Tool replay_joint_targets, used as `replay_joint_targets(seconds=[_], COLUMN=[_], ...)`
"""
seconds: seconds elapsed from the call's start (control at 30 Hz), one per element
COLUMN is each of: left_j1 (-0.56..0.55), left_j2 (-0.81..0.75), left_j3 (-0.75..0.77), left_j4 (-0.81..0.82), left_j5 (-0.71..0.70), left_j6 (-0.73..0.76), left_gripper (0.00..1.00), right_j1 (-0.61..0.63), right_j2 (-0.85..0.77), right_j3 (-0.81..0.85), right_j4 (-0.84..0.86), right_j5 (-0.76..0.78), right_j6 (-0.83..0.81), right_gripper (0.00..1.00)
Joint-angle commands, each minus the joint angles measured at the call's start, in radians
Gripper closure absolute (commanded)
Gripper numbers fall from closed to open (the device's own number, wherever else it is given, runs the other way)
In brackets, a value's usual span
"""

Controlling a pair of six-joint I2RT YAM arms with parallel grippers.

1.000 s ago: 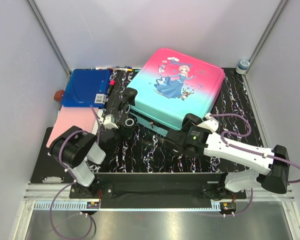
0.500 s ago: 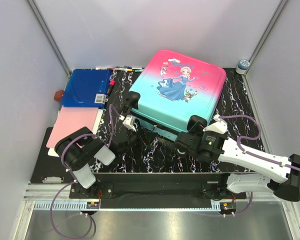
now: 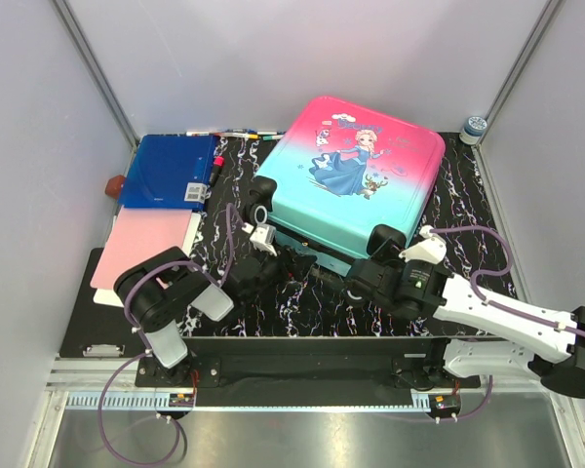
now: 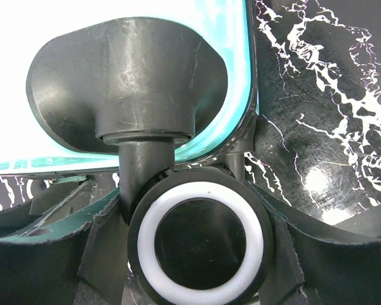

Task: Pack the luggage
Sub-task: Zip the luggage at the corner of the board.

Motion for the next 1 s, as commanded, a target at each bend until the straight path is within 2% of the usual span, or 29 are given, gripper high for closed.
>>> replay_joint_targets(seconds=[0.0, 0.17, 0.4, 0.5, 0.53, 0.7, 0.87, 0.97], left_j1=[-0.033, -0.048, -0.057, -0.062, -0.067, -0.076, -0.077, -0.076], left_j2=[-0.036, -0.056, -0.067, -0.070, -0.070, -0.056, -0.049, -0.035], left_j3=[0.047, 0.076, 0.112, 0.125, 0.127, 0.133, 0.107, 0.119], left_j4=[0.317, 0.242, 0.138, 0.109, 0.098, 0.087, 0.127, 0.124], left_j5=[-0.056, -0.119, -0.199, -0.214, -0.219, -0.239, -0.233, -0.225], left_j6=[0.088, 0.131, 0.165, 0.178, 0.182, 0.185, 0.189, 0.197], left_gripper=[0.18, 0.22, 0.37, 0.41, 0.46, 0.58, 0.63, 0.69], right_j1=[-0.006, -0.006, -0.006, -0.006, -0.006, -0.006, -0.003, -0.006], right_j2=[-0.062, -0.080, -0.095, -0.100, -0.101, -0.101, -0.108, -0.112], right_j3=[-0.002, -0.022, -0.036, -0.040, -0.042, -0.045, -0.051, -0.053], right_j4=[0.001, 0.031, 0.050, 0.059, 0.059, 0.071, 0.076, 0.079], right_j5=[0.116, 0.102, 0.095, 0.090, 0.090, 0.087, 0.087, 0.086], right_j6=[-0.025, -0.042, -0.052, -0.055, -0.053, -0.059, -0.059, -0.061], right_gripper=[1.00, 1.00, 1.00, 1.00, 1.00, 1.00, 1.00, 1.00])
